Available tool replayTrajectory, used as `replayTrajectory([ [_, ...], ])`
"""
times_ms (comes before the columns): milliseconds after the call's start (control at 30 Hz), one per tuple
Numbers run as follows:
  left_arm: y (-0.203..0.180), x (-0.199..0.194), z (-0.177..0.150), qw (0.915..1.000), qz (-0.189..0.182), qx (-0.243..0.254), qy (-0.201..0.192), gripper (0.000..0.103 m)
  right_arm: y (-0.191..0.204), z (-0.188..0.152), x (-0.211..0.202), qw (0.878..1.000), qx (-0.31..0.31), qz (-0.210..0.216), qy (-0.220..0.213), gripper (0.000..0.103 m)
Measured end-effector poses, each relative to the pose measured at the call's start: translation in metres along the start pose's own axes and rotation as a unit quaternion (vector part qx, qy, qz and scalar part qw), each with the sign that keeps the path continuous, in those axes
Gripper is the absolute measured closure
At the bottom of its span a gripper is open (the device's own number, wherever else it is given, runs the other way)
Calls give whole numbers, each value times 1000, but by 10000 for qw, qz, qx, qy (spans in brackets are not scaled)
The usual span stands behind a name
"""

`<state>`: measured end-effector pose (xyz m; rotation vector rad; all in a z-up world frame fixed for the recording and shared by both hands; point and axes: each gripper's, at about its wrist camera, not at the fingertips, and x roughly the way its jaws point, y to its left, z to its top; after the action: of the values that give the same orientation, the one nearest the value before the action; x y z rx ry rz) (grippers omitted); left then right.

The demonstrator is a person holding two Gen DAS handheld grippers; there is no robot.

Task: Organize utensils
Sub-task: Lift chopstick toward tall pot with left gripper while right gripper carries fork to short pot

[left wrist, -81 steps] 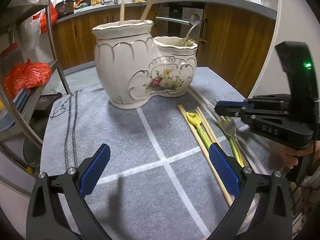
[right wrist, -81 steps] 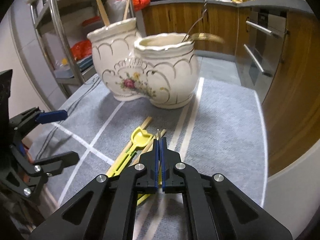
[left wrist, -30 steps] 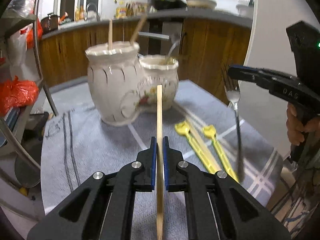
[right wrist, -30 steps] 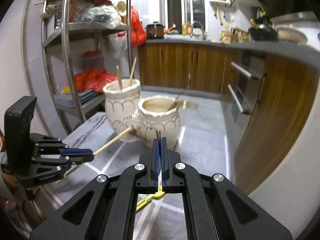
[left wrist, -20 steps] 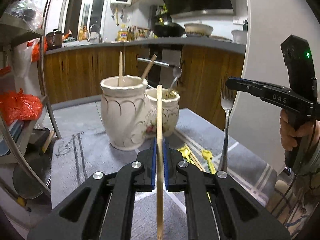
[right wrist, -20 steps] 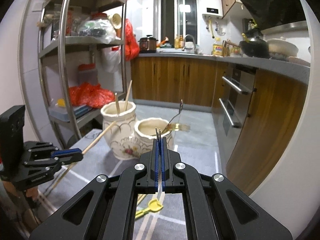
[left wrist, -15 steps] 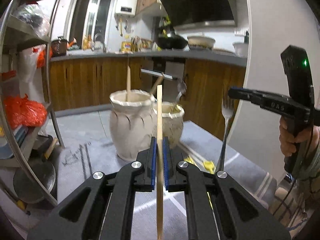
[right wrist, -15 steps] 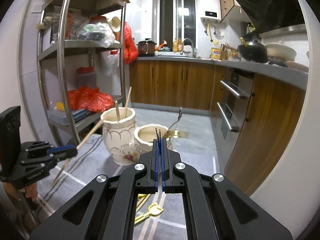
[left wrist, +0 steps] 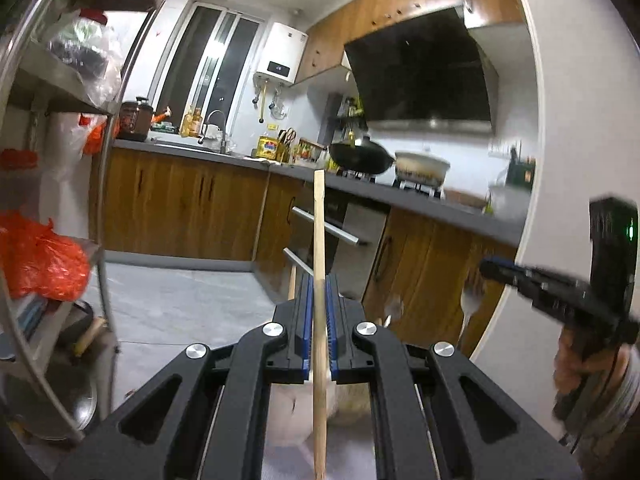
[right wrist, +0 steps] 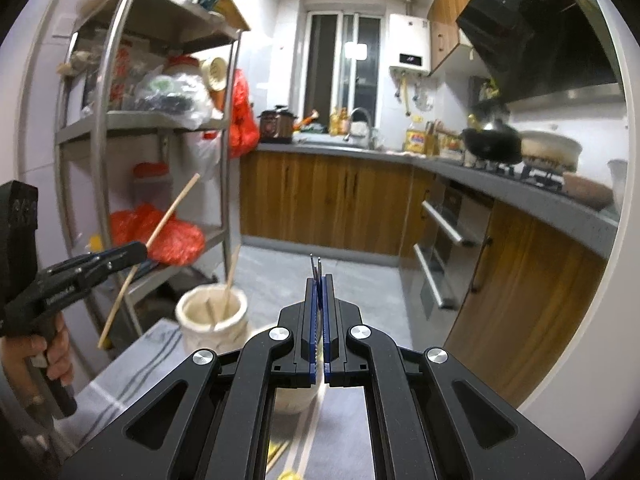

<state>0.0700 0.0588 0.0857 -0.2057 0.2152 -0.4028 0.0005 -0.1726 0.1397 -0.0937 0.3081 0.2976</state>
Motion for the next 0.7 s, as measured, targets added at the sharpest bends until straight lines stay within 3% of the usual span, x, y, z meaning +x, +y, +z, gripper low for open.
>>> replayTrajectory([
  [367,10,73,17,9993,41,-361,-64,97,-1,32,39,9990,-137,-374,-196,100],
  [567,10,101,2,9987,467,-182,-15,97,-1,26,55,9971,-27,-714,-271,100],
  [700,15,105,-11,9972,747,-88,6,97,1,15,68,9972,-77,-724,-147,100],
])
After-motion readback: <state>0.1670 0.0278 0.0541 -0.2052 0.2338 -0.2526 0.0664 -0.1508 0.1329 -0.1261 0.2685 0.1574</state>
